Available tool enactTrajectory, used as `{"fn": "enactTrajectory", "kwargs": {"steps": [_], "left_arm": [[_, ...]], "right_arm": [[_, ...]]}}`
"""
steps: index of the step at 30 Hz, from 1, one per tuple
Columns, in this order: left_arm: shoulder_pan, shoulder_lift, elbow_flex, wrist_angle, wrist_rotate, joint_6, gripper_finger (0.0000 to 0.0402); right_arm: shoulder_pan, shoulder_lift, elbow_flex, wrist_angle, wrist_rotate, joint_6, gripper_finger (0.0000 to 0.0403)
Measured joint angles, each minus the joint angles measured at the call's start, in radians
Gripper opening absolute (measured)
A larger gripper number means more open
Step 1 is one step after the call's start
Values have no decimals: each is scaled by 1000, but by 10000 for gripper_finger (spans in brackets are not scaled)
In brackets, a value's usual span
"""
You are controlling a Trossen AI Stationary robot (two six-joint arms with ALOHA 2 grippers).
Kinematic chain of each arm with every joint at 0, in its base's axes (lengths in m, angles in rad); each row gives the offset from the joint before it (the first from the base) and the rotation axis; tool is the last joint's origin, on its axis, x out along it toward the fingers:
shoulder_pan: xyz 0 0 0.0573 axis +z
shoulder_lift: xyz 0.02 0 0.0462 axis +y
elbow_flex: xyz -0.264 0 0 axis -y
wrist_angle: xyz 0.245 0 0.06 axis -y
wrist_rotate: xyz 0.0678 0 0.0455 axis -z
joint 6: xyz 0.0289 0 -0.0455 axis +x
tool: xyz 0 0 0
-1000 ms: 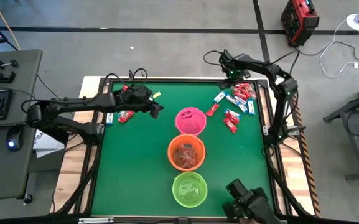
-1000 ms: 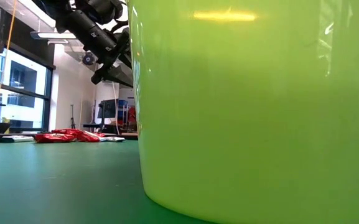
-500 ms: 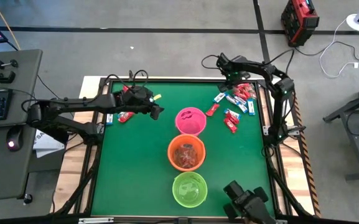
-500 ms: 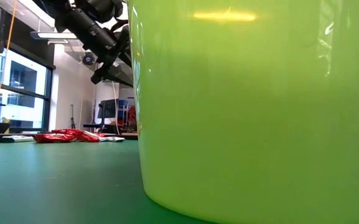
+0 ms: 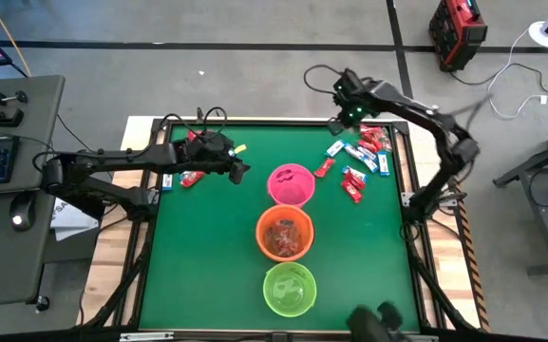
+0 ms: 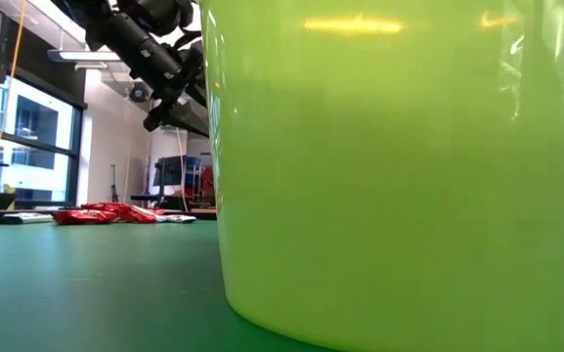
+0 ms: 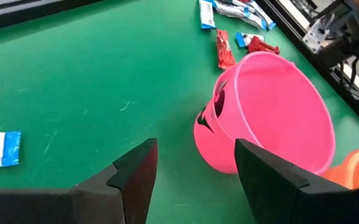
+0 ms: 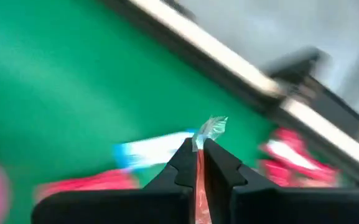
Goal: Sort candy by brand, put in halloween buckets
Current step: Put the orange gummy into the orange bucket
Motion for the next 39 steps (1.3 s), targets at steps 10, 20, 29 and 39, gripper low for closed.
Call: {"fn": "enactTrajectory", "kwargs": {"steps": [10,20,29,39], "left_arm": [[0,0,0,1,-16,23,204],[1,0,0,1,-15,61,204],[2,0,0,1,54,121,204],[3,0,0,0,72,147,204]], "right_arm": [[437,-231,2,41,-578,98,2],[843,-110,1,237,-508,124,2],[877,-2,0,315,-420,244,79],[819,-6,68,58,-370,159,241]]}}
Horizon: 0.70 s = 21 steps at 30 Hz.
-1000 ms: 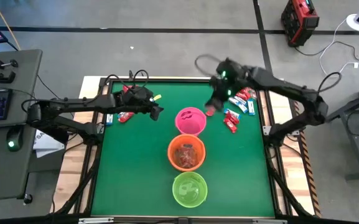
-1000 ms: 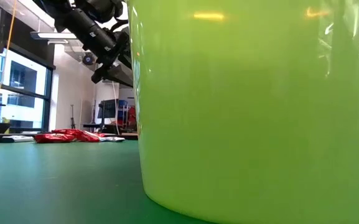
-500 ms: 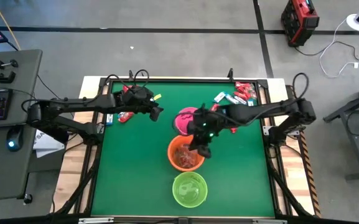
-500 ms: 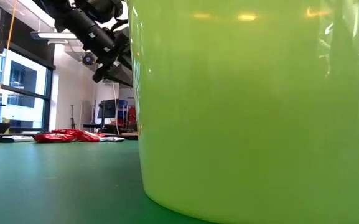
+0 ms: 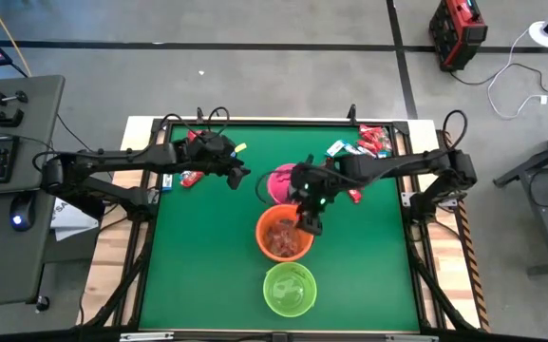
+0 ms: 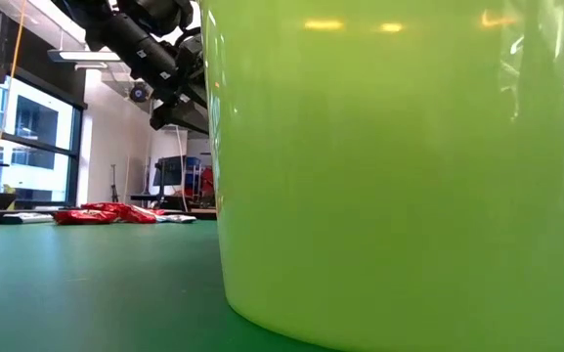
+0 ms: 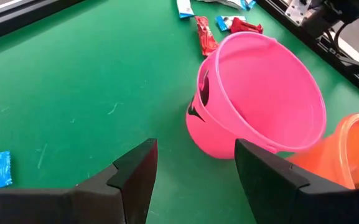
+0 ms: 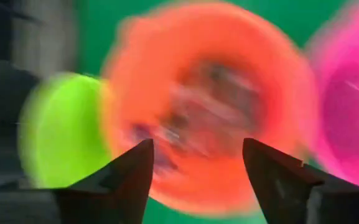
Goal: Sort candy by brand, put in halloween buckets
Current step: Put the orange gummy into the orange bucket
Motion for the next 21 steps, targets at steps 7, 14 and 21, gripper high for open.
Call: {"fn": "enactTrajectory", "kwargs": {"steps": [7,14,21], "left_arm": [[0,0,0,-2,-2,0,204],[0,0,0,-42,-8,-9,204],[7,0,0,-27,-40,-10,204]], "right_arm": [[-243,-148,-112,-188,247,-63,246],[-583,-384,-407,-190,494,256,243],[-881,-354,-479,-10,510,502,243]]}}
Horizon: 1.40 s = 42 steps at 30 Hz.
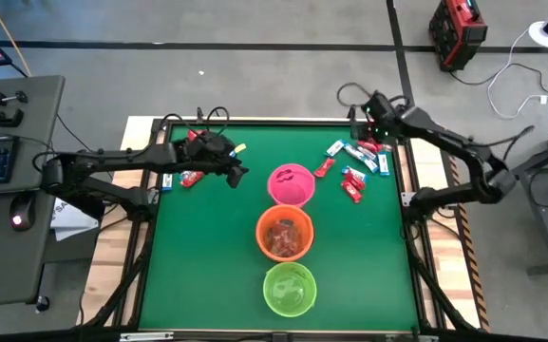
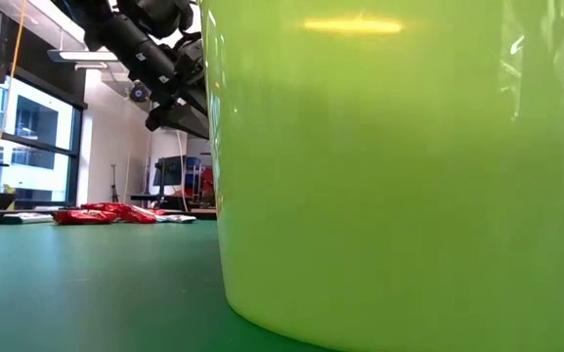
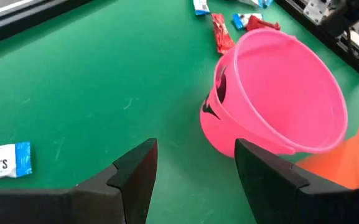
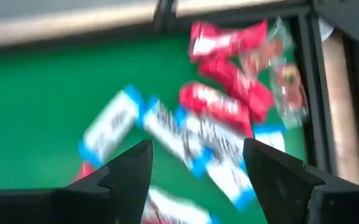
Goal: Sort candy by brand, put in halloween buckets
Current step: Put the orange gummy into the orange bucket
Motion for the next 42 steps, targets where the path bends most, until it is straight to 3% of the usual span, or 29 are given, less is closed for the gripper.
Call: {"fn": "enactTrajectory", "kwargs": {"steps": [4,9,14,21,30,35,42], "left_arm": [[5,0,0,0,3,-6,204],[5,0,0,-1,5,-16,204],[5,0,0,-1,5,-16,204],[5,0,0,0,21,-16,204],[5,0,0,3,37,5,204],[5,0,0,3,59,38,204],[5,0,0,-4,62,37,204]], "right_arm": [[-113,82,31,111,15,78,243],[-210,205,78,115,13,144,242],[-220,313,156,89,39,231,242],[-227,443,164,-45,80,486,242],[-232,495,173,2,162,563,240],[-235,532,172,1,144,559,203],[-221,563,173,-12,162,542,114]]}}
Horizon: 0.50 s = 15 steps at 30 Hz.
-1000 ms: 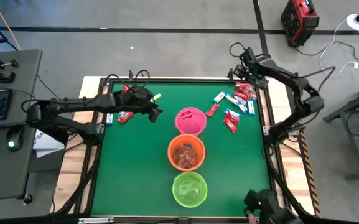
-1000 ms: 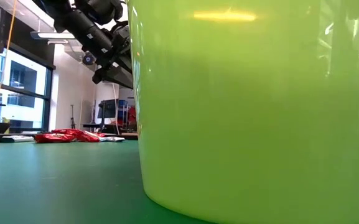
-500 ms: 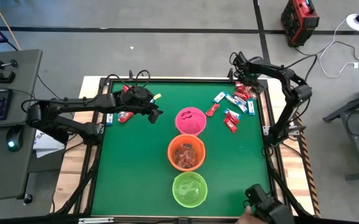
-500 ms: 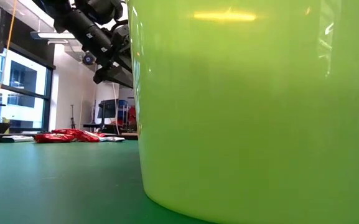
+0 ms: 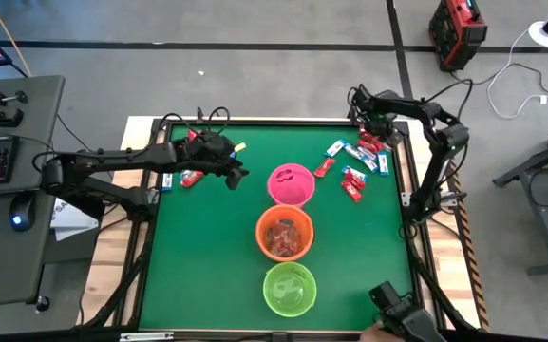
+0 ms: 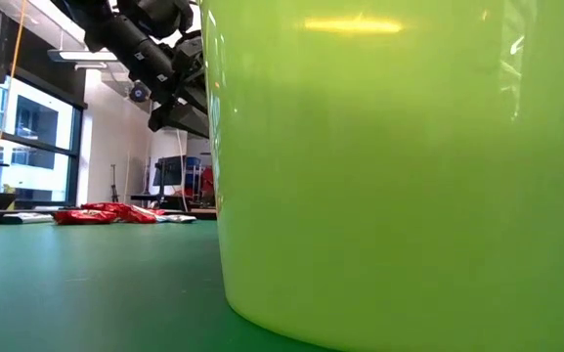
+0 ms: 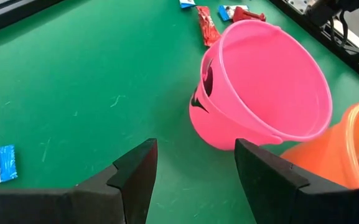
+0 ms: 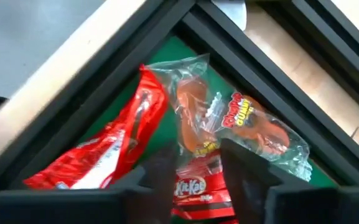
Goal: Sort candy by brand, put in halloween buckets
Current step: Put the orange gummy into the orange bucket
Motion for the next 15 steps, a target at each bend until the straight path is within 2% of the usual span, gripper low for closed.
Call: {"fn": "enactTrajectory", "kwargs": {"steps": [8,15], "left_arm": [[0,0,0,-19,0,-1,204],[0,0,0,-25,0,-1,204]], "right_arm": [[3,2,-1,-1,9,-13,13],[55,-91,25,9,19,-185,2]]}}
